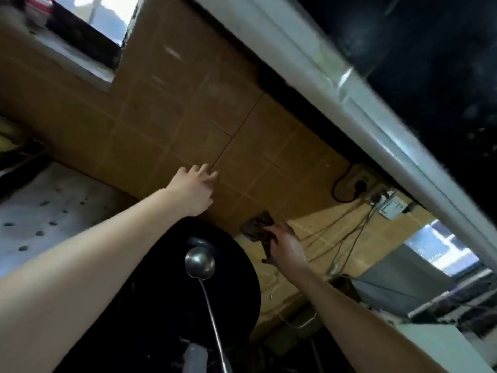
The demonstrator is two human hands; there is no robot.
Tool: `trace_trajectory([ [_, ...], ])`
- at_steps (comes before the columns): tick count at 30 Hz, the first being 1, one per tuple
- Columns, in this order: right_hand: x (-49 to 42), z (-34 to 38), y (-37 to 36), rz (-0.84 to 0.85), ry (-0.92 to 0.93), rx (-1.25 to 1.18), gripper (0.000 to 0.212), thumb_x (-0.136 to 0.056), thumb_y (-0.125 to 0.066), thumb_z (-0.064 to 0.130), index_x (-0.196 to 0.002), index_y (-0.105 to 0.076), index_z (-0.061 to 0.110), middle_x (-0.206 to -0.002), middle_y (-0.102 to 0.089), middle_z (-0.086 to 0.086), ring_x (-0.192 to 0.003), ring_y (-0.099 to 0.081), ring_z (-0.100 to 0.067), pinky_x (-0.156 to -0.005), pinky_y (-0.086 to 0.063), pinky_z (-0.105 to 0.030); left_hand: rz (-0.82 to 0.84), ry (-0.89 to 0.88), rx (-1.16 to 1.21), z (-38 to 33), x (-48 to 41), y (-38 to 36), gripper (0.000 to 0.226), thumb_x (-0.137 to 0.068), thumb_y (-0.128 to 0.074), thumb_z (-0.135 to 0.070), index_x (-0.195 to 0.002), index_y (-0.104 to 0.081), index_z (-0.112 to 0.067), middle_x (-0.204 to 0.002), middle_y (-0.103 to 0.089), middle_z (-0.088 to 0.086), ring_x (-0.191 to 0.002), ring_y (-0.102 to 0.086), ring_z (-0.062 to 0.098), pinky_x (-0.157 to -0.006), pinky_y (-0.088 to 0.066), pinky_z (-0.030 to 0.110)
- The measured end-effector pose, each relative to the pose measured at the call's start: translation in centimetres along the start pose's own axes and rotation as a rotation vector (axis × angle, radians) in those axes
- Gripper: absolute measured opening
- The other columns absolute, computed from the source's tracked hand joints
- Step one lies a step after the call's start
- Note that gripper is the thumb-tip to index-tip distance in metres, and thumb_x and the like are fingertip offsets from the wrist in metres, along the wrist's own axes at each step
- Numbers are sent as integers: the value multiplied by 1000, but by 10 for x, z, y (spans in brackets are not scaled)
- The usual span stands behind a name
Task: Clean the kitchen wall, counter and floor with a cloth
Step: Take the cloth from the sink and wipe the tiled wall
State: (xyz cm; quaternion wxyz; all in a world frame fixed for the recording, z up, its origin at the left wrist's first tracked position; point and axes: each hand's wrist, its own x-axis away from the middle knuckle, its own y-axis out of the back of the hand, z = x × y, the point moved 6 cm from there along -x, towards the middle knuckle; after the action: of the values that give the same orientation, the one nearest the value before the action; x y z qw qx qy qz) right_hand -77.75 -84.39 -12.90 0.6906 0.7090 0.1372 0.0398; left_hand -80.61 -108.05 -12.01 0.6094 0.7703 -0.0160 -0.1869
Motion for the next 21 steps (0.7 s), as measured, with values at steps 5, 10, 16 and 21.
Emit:
trace_trajectory([
  [5,-44,-52,-8,-123,-88,-163,30,-96,-47,6,-120,-57,20,-127,-46,-1,-109,-54,-27,-77,-59,-42,-52,111,58,14,-19,-4,58,-96,-43,-35,-147,-18,-21,-151,-23,10,-134,-32,30,-104,-31,42],
  [10,-97,-82,17,-410,-82,-129,20,-96,-44,4,-86,-54,18,-95,-52,-5,-91,-55,-27,-71,-33,-28,-38,133,77,1,-27,-28,59,-97,-40,-37,-148,-13,-24,-153,-20,9,-135,-31,28,-103,-33,39],
  [16,-154,-75,55,-529,-25,-88,32,-94,-46,2,-123,-57,6,-137,-45,-17,-126,-43,-32,-96,-40,-31,-164,157,43,0,-49,-6,56,-96,-43,-40,-145,-22,-23,-147,-28,9,-130,-38,28,-98,-39,41],
  [21,-187,-69,98,-831,14,-191,32,-90,-50,-4,-118,-61,5,-133,-49,-18,-121,-47,-34,-93,-41,-33,-177,185,48,10,-46,-17,53,-96,-43,-40,-142,-22,-25,-139,-32,6,-124,-42,26,-95,-39,39],
])
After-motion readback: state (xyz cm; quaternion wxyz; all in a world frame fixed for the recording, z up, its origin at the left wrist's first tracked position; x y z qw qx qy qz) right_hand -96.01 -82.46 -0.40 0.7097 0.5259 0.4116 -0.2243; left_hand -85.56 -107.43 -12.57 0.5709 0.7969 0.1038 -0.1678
